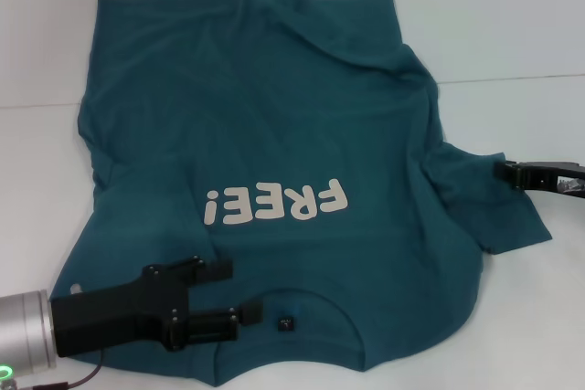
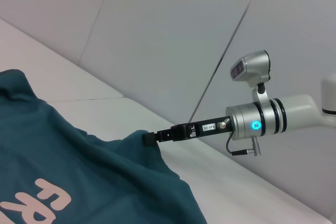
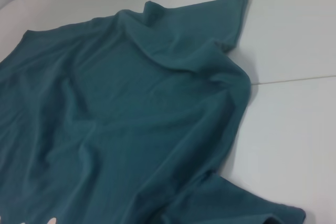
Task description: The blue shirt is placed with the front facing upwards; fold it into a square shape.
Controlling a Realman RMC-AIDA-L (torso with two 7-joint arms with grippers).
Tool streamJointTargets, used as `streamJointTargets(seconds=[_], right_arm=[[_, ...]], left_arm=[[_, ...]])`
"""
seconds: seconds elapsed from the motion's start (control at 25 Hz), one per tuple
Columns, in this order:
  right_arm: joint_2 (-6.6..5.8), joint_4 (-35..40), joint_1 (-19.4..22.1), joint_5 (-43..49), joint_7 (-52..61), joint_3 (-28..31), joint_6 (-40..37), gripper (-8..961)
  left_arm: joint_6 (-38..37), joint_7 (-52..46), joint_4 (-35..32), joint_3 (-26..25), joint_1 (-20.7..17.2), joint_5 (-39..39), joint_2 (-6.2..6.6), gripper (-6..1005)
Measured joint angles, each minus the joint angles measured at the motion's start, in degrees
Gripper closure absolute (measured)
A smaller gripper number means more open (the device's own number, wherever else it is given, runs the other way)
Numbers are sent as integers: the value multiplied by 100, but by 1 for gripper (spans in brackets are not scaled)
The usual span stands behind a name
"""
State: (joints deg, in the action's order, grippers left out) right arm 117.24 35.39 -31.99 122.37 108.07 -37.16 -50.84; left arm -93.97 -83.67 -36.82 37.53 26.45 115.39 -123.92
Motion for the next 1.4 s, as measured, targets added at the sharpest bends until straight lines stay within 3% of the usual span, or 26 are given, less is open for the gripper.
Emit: streamJointTargets(seconds=[0.16,0.64,1.4], right_arm=[[0,4,35,-5,-20,106,8,943],[-153,35,255,-21,-55,396,-77,916],[-228,704,339,-20,66,474,-451,872]], left_arm=[[2,0,0,0,5,16,0,79],[-15,-8,32,0,-17,-8,-14,80],[-27,-9,176,-9,-14,-9,-28,80]])
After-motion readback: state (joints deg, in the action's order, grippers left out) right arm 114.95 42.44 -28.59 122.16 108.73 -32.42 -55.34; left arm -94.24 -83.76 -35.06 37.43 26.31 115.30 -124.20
